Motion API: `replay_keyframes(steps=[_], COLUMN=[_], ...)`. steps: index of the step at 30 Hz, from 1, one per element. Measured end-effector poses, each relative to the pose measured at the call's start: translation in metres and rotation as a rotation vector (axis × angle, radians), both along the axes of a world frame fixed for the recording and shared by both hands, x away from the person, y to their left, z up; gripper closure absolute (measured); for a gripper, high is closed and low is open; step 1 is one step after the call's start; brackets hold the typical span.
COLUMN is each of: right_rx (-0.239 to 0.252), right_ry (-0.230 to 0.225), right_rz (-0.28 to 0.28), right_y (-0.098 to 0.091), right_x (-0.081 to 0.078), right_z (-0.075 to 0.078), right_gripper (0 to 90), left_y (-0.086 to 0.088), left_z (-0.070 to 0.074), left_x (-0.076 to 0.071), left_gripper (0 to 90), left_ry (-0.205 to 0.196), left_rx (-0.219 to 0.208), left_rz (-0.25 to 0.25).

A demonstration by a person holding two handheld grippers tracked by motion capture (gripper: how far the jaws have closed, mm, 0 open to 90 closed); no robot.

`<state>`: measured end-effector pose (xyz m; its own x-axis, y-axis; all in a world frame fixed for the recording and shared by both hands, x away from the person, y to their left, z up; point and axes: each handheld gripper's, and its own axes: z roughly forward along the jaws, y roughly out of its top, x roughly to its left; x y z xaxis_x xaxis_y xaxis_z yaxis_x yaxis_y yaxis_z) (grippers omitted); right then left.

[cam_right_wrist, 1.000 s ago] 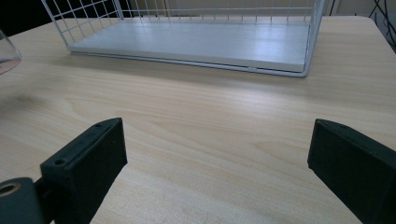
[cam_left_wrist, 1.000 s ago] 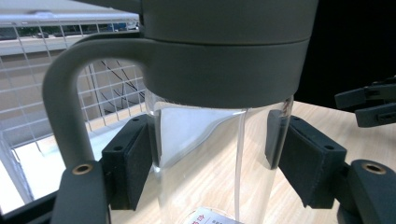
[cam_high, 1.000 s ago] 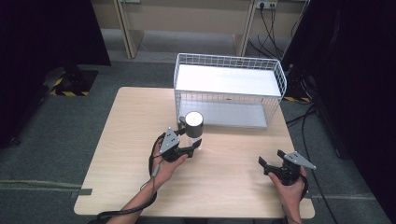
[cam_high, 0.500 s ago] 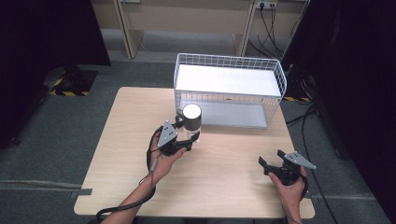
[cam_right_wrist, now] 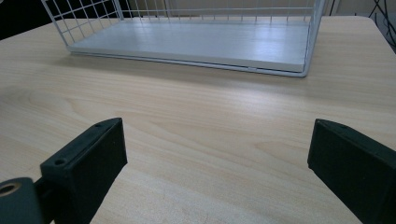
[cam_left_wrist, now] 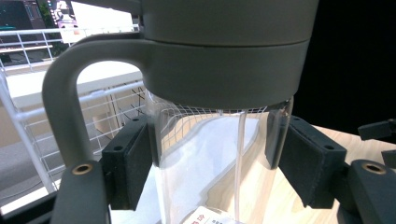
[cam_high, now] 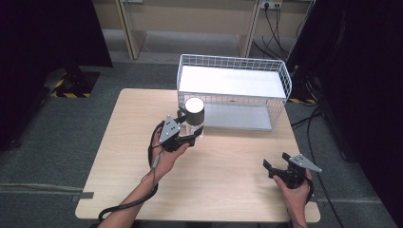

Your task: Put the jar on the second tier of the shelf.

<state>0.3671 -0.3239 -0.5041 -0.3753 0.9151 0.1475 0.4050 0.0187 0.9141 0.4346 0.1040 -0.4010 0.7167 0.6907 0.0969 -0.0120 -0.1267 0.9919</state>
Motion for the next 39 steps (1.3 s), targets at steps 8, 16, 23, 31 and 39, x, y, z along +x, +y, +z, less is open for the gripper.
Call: replay_keyframes(steps=[8, 16, 23, 31, 39], right_rx=[0.001, 0.001, 0.001, 0.001, 0.003], right_ry=[0.0, 0.0, -0.001, -0.002, -0.001], right_rz=[0.0, 0.0, 0.0, -0.001, -0.001], right_y=[0.0, 0.0, 0.0, 0.0, 0.0], right_x=[0.0, 0.0, 0.0, 0.0, 0.0], right_z=[0.0, 0.0, 0.0, 0.0, 0.0], right_gripper=[4.8, 4.8, 4.8, 4.8, 4.8], left_y=[-0.003, -0.003, -0.004, -0.007, -0.009], left_z=[0.008, 0.019, 0.028, 0.04, 0.052], left_x=[0.003, 0.009, 0.012, 0.016, 0.019], left_gripper=[30.5, 30.5, 30.5, 30.5, 30.5], left_ry=[-0.006, -0.009, -0.017, -0.026, -0.037], left_rx=[0.003, 0.003, 0.005, 0.003, 0.005], left_rz=[0.0, 0.008, 0.016, 0.024, 0.029])
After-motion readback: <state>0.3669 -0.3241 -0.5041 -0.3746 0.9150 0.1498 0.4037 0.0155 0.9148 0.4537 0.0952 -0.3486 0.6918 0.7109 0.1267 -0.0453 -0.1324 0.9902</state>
